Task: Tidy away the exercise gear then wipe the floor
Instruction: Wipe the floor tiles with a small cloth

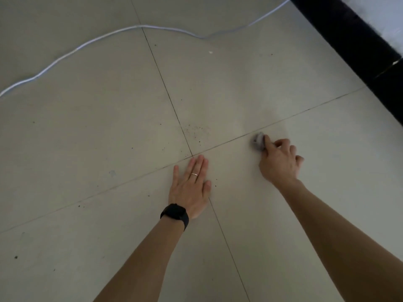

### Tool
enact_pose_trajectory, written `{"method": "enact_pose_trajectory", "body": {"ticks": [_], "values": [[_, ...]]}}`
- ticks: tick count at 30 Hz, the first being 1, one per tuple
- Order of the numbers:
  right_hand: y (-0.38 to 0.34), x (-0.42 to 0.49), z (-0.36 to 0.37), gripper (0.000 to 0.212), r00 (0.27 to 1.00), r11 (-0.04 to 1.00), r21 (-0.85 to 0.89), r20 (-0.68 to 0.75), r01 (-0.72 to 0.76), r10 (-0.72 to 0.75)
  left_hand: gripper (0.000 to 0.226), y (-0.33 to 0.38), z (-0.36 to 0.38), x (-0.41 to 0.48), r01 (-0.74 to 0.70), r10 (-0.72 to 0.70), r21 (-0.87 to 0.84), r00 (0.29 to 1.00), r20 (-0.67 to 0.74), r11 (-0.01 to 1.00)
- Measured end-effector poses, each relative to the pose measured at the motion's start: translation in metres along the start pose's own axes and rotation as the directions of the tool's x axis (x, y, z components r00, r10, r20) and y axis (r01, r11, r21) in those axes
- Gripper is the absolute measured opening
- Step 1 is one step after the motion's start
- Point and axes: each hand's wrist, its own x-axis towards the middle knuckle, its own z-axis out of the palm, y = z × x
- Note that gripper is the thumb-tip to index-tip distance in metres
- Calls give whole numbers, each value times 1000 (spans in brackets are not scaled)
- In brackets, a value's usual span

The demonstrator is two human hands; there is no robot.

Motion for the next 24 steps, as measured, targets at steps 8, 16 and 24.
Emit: {"method": "enact_pose_trajectory", "body": {"ticks": [8,16,24], "values": [[-51,-34,26,54,778,778,3,36,628,-628,62,-1,-4,3,-21,20,67,1000,5,998],[67,5,-10,49,986,990,19,-88,-138,139,78,24,-46,22,-35,52,226,996,-73,973],[124,-32,-3,52,976,977,-102,-92,187,-196,68,150,-14,107,-228,221,-40,967,-127,973]]}}
